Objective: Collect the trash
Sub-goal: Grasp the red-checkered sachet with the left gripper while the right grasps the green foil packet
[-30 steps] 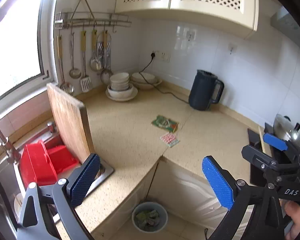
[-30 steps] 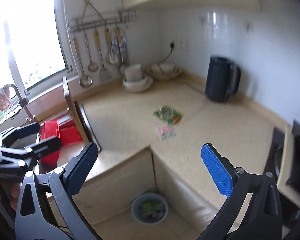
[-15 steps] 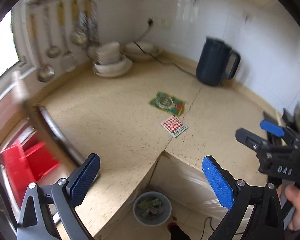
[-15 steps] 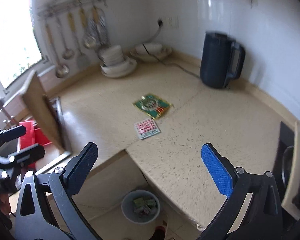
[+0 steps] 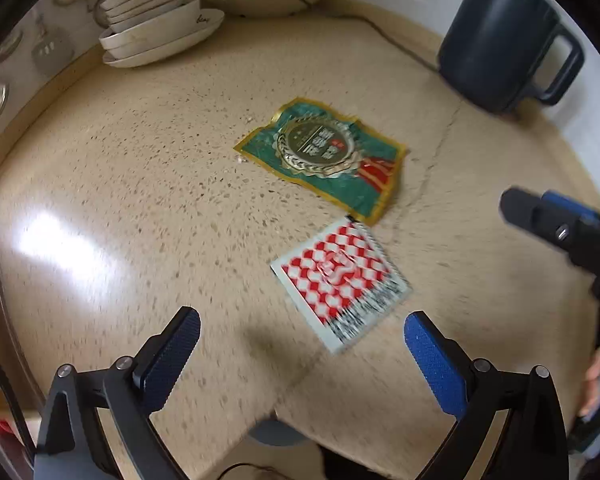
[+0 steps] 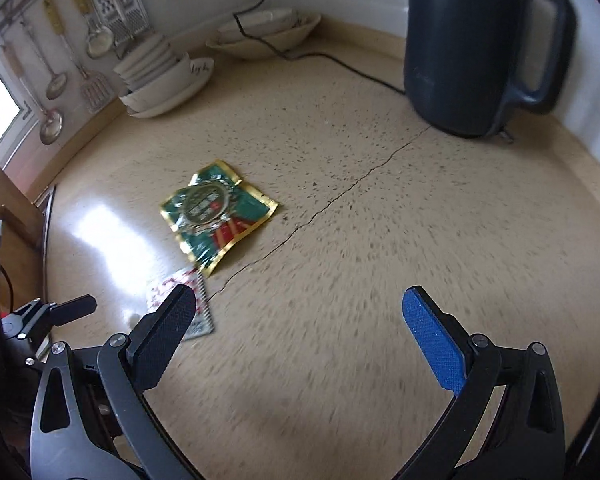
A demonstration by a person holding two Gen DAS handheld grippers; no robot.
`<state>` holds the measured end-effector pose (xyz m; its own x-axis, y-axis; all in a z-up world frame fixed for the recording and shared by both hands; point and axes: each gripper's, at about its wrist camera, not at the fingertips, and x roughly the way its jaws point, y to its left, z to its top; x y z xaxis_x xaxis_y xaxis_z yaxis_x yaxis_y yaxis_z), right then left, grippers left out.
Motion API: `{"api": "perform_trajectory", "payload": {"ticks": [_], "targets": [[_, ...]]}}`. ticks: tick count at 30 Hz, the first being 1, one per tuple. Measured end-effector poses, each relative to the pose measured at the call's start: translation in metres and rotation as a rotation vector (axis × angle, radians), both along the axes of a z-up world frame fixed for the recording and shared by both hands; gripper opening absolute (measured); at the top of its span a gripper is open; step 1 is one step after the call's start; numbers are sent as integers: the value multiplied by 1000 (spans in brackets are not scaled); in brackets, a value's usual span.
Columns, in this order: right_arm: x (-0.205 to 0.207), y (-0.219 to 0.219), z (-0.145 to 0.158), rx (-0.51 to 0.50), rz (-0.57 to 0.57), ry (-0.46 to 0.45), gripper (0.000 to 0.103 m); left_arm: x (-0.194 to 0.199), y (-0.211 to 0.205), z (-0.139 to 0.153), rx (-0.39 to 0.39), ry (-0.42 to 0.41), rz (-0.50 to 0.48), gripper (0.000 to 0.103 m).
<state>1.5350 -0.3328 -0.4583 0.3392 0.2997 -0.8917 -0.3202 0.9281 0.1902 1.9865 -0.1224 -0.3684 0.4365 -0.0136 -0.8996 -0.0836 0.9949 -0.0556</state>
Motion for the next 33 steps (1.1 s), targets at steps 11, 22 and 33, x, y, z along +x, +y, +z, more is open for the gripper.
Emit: {"api": "perform_trajectory", "payload": {"ticks": [11,22,33], "targets": [[43,8,-22,53,45,34,103,35,-20,-21,73,-3,-78,101],[56,15,-23,70,56,28,103,18,-3,-14,51,-71,-90,61],[57,47,-36,69,147,45,103,10,22,-12,-62,-126,-38,19]]}}
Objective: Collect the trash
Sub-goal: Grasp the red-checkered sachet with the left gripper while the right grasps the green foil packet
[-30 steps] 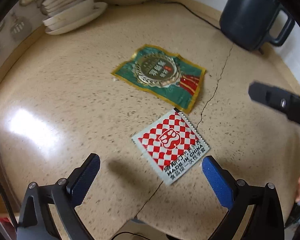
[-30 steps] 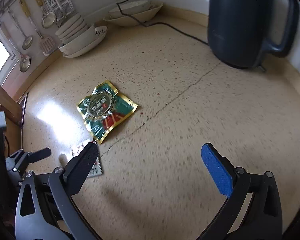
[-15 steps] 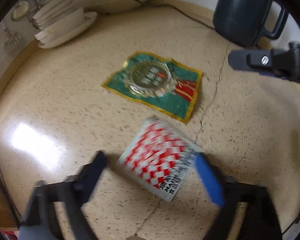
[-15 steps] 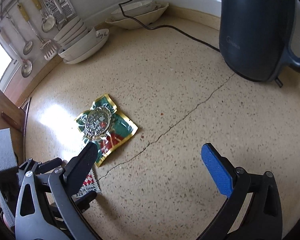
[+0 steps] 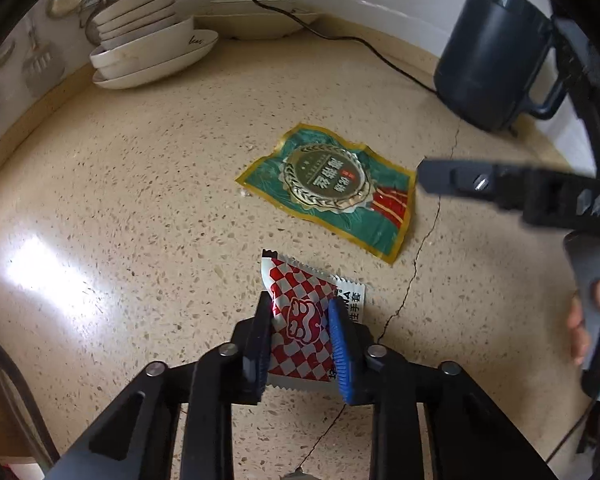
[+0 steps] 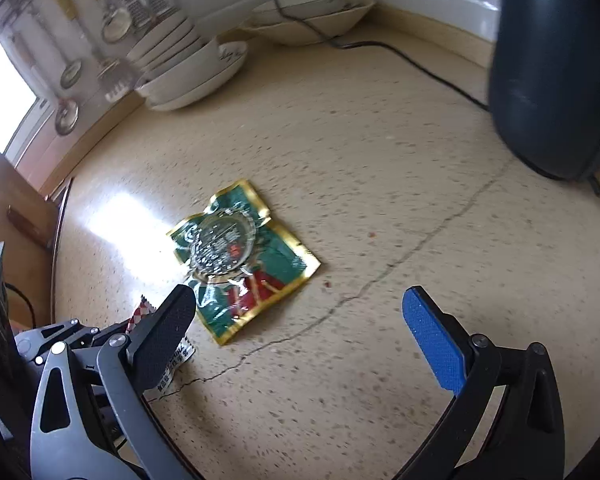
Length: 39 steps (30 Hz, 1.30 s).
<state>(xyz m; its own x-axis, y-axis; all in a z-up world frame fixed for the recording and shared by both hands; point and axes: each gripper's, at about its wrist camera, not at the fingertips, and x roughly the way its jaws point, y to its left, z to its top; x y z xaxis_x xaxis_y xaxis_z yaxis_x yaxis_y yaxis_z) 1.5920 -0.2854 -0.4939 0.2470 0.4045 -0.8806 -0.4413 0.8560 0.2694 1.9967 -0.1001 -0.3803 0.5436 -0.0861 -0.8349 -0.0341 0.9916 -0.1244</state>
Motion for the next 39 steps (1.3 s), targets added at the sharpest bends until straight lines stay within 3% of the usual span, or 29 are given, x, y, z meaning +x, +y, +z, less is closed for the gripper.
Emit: {"api": "perform_trajectory", "payload": {"ticks": [4,12,15,16,20,24,30,32,37,39], "targets": [[1,19,-8,-27,81,-1,103,-2,16,1,-108,-6,42,6],[9,72,-20,-134,313,-75,103,-8,42,10,-193,-80,124,2],[17,87,-28,-125,376,-46,103,-13,49,15,-200,-106,148,1],[18,92,-31,-133,394,-44,103,-15,51,16,-194,-151,177,1],[11,109,-34,-209,478,-84,103,-21,58,17,-205,-146,196,1],[5,106,-32,-191,477,-95,103,-25,59,18,-207,-145,203,1],[2,94,-25,-195,451,-87,85,-27,57,20,-214,-148,202,1],[0,92,-24,-190,440,-94,72,-28,56,21,-224,-147,199,1],[-3,78,-21,-176,429,-94,65,-26,52,21,-220,-146,194,2],[-2,73,-17,-164,431,-93,55,-25,49,22,-215,-148,190,2]]}}
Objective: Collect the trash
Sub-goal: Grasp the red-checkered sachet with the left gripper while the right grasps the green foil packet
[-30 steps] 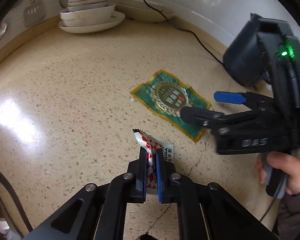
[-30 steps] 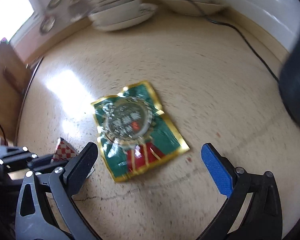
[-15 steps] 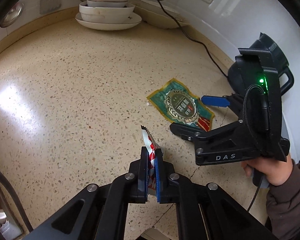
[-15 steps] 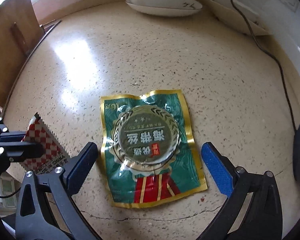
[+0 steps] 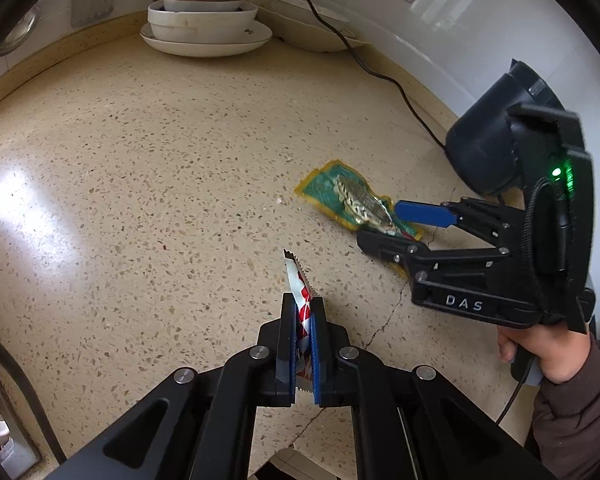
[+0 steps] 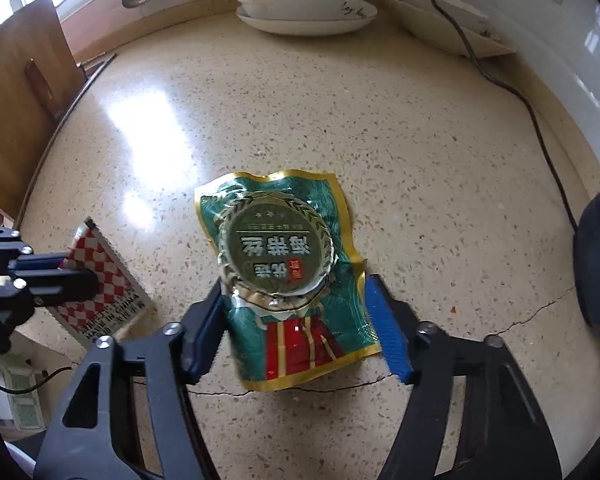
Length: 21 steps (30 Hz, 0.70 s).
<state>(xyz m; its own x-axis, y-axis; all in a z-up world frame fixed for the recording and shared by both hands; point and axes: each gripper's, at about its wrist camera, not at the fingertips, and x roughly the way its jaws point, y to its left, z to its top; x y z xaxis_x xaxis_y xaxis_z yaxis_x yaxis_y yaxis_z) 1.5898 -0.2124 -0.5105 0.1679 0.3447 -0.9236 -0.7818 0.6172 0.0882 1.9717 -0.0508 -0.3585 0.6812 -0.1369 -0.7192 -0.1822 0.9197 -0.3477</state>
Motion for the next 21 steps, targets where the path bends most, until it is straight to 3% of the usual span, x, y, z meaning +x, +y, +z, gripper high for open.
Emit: {"api": "perform_trajectory", "payload": {"ticks": [1,10,14,21], "targets": [[0,-3,2,11,1,4,37,0,-1,1,-1,-2,-3,2],[5,-28,15,97,-77,39,26,1,-8,7,-5,-35,-27,2],[8,-45,27,167,-129,59,12,-5,-7,11,-15,-59,-36,2],[-7,-62,45,225,-197,94,7,-23,-12,20,-11,-99,-81,2]]}}
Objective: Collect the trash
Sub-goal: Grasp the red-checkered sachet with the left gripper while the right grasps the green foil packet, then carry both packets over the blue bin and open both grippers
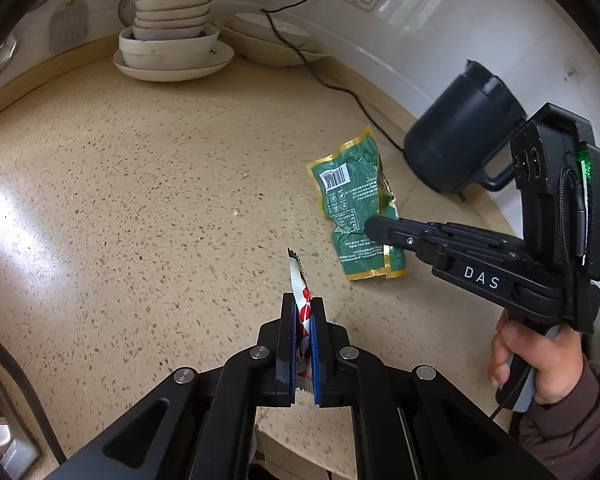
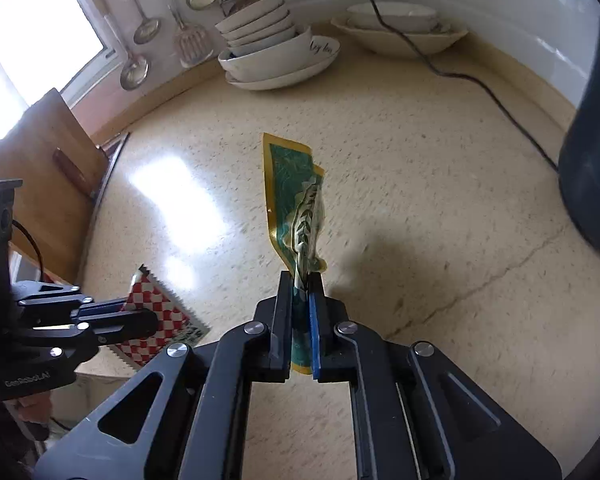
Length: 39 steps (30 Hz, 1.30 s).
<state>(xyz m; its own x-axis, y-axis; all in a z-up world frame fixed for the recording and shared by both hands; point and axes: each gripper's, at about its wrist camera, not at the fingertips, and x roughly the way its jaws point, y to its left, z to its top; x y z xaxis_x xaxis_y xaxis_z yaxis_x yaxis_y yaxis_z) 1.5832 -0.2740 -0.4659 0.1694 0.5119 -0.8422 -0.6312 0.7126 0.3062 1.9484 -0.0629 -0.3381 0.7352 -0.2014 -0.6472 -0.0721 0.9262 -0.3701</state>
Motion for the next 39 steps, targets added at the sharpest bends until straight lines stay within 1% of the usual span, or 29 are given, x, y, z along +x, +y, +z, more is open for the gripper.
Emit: {"api": "perform_trajectory", "payload": {"ticks": [3,6,10,14,16,18,20,21,23,24,26,28,29,30,32,34,37,39], "targets": [[-16,-4,6,5,-45,8,7,-13,-2,4,4,-18,-31,2],[-39,-3,14,35,-94,15,7,-30,-4,6,8,-40,-66,2],[-76,-6,29,45,-132,-5,7,-69,-6,8,23,-71,-124,2],[-137,0,47,66,-172,-27,7,-121,0,4,47,-87,-183,2],[-169,7,50,74,-184,-28,7,-148,5,-3,65,-77,-205,2],[-202,13,48,83,-201,-14,7,-171,9,-11,77,-63,-223,2],[-236,23,39,83,-220,23,7,-192,12,-20,106,-46,-231,2],[-244,25,36,85,-222,33,7,-200,14,-24,116,-36,-229,2],[-270,35,22,72,-231,81,7,-212,18,-39,98,-2,-232,2],[-276,37,17,65,-232,92,7,-217,19,-46,93,11,-232,2],[-295,45,0,29,-234,131,7,-223,19,-62,86,45,-234,2],[-307,47,-15,10,-235,159,7,-227,15,-80,102,74,-226,2],[-313,48,-28,-3,-240,174,7,-227,13,-92,95,88,-219,2],[-318,49,-42,-22,-243,197,7,-226,11,-102,90,98,-217,2],[-330,47,-75,-60,-258,229,8,-226,5,-126,118,110,-213,2],[-341,42,-100,-71,-277,259,8,-222,3,-160,125,139,-212,2],[-357,33,-154,-78,-303,318,8,-211,1,-210,126,179,-197,2],[-365,25,-201,-63,-323,368,8,-200,-1,-243,107,190,-196,2]]}}
